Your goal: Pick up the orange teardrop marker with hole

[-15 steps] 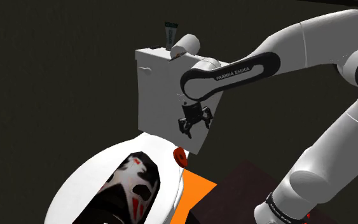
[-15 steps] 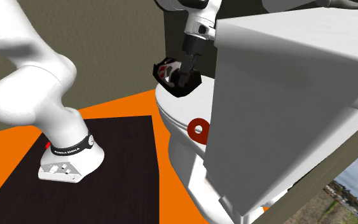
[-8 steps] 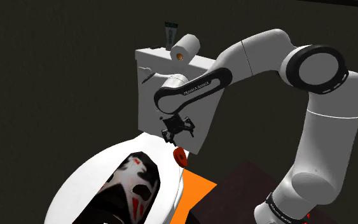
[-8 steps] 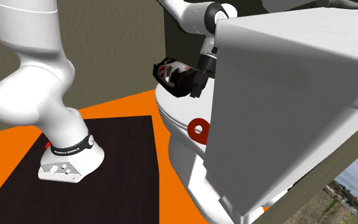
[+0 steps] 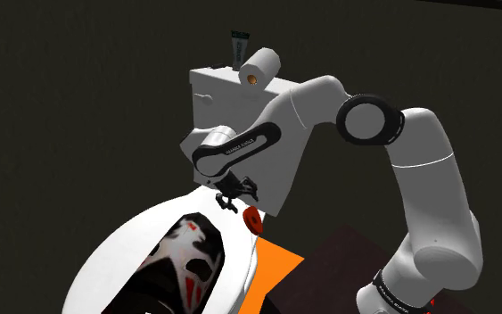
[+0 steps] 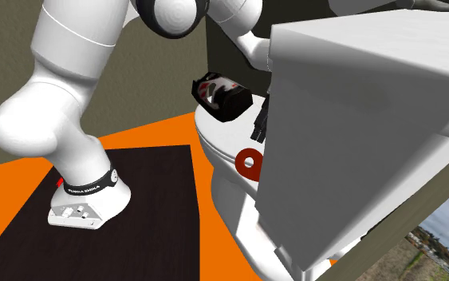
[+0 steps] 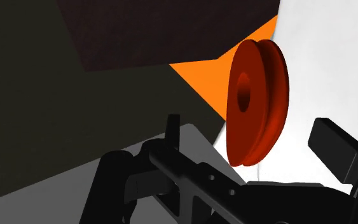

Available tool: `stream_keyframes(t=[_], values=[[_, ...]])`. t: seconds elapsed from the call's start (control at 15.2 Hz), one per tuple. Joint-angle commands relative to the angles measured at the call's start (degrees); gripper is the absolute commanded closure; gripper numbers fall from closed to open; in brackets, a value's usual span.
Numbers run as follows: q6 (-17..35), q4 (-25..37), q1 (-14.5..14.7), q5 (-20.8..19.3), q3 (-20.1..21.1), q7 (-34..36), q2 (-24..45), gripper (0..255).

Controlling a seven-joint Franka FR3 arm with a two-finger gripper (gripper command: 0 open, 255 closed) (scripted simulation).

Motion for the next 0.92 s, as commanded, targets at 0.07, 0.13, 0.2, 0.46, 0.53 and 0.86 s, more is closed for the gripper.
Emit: stream_keyframes(t=[0.07, 0.13, 0.2, 0.46, 0.53, 0.86], values=[[0.63, 0.96, 0.40, -0.49, -0.51, 0.80, 2.08, 0], [1.08, 0.98, 0.45, -0.61, -0.59, 0.94, 2.58, 0], [1.53, 1.01, 0.50, -0.74, -0.68, 1.09, 3.09, 0], [2.64, 1.14, 0.63, -1.06, -0.92, 1.46, 4.44, 0], [2.66, 1.10, 0.61, -1.07, -0.92, 1.44, 4.41, 255], [2.68, 1.07, 0.62, -1.07, -0.91, 1.47, 4.40, 255]])
